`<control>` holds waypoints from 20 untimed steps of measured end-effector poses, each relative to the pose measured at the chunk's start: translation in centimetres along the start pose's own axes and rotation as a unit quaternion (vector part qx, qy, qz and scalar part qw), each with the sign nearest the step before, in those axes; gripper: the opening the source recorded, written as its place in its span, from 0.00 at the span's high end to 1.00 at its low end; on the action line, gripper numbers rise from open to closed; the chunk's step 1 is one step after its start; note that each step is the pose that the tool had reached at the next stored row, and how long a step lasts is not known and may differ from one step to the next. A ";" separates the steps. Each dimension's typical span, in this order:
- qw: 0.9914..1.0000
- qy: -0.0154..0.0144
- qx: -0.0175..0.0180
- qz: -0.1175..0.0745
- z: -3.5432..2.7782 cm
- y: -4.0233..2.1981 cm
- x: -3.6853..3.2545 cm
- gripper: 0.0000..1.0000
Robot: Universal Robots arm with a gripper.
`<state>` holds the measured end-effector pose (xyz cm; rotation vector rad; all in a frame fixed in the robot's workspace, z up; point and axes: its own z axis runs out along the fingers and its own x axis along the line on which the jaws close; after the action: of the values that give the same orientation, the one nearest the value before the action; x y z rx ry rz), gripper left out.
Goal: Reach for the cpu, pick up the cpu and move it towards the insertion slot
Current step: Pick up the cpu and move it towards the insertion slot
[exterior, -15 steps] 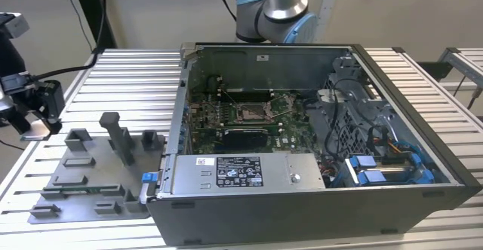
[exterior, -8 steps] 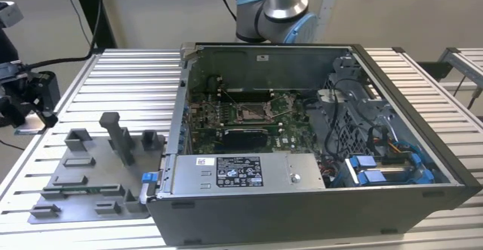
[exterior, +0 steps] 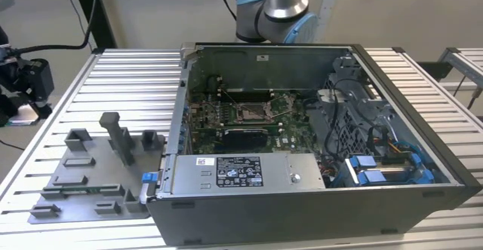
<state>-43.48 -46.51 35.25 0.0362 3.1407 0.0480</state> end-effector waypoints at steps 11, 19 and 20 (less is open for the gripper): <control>1.000 0.000 0.000 0.000 -2.64 0.08 0.00 1.00; 1.000 -0.001 0.000 0.000 -4.11 0.12 0.01 1.00; 1.000 -0.001 0.000 0.000 -4.27 0.12 0.00 1.00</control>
<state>-43.48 -46.52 39.51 0.0359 3.1395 0.0479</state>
